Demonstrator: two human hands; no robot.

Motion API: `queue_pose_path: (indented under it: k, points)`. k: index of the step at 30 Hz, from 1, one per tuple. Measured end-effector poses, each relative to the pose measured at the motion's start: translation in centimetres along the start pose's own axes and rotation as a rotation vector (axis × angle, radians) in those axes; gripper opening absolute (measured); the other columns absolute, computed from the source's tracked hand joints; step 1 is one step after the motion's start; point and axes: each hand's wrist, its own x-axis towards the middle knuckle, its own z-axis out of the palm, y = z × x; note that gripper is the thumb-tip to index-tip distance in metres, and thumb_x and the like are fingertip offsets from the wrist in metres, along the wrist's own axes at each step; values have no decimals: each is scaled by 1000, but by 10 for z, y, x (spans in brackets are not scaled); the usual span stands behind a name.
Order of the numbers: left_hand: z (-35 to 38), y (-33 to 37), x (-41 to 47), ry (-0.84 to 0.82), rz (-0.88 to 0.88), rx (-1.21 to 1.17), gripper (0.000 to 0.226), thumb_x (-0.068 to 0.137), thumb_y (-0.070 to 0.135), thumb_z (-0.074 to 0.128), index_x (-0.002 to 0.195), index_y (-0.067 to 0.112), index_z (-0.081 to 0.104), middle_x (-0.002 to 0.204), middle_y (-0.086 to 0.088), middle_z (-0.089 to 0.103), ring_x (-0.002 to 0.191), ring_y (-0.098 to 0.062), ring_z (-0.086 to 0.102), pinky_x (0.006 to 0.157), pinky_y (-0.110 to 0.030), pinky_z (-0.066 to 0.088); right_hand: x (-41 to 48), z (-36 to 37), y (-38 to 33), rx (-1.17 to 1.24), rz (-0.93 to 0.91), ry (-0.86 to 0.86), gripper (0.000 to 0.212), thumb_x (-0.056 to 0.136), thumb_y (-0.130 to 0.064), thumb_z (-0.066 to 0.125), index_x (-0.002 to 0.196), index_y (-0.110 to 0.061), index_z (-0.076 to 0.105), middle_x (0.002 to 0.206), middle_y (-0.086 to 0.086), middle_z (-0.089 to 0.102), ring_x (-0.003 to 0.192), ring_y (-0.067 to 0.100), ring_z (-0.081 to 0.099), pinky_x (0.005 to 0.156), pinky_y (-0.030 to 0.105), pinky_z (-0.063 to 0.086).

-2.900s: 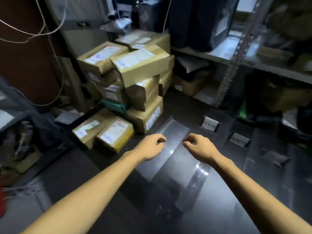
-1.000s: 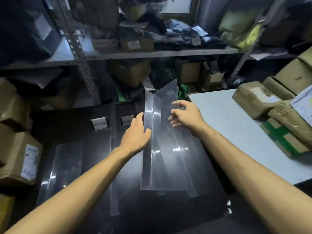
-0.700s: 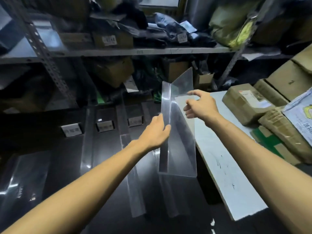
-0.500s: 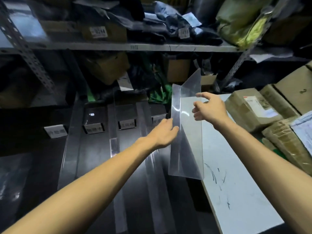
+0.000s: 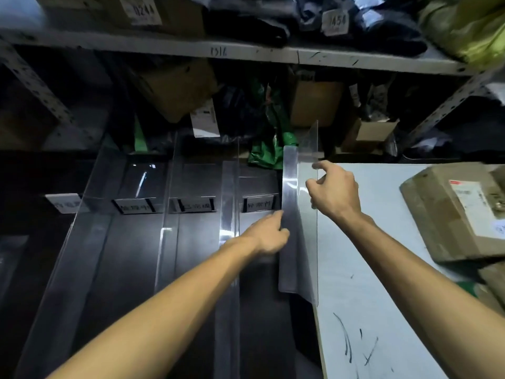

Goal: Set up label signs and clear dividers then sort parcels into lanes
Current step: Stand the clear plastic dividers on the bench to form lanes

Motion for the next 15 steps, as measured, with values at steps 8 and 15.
queue_pose_path:
  k: [8, 15]
  points:
    - [11, -3, 27, -23, -26, 98, 65, 95, 25, 40, 155, 16, 17, 161, -9, 25, 147, -26, 27, 120, -37, 24, 20, 27, 4, -86, -21, -69, 53, 86, -13, 51, 139, -14, 55, 94, 15, 73, 93, 37, 67, 90, 39, 53]
    - [12, -3, 40, -57, -24, 181, 58, 92, 23, 40, 149, 17, 28, 145, -15, 46, 130, -34, 44, 107, -47, 39, 25, 44, 7, -209, -55, -117, 33, 89, -11, 52, 118, -2, 63, 105, 20, 69, 100, 40, 61, 81, 40, 49]
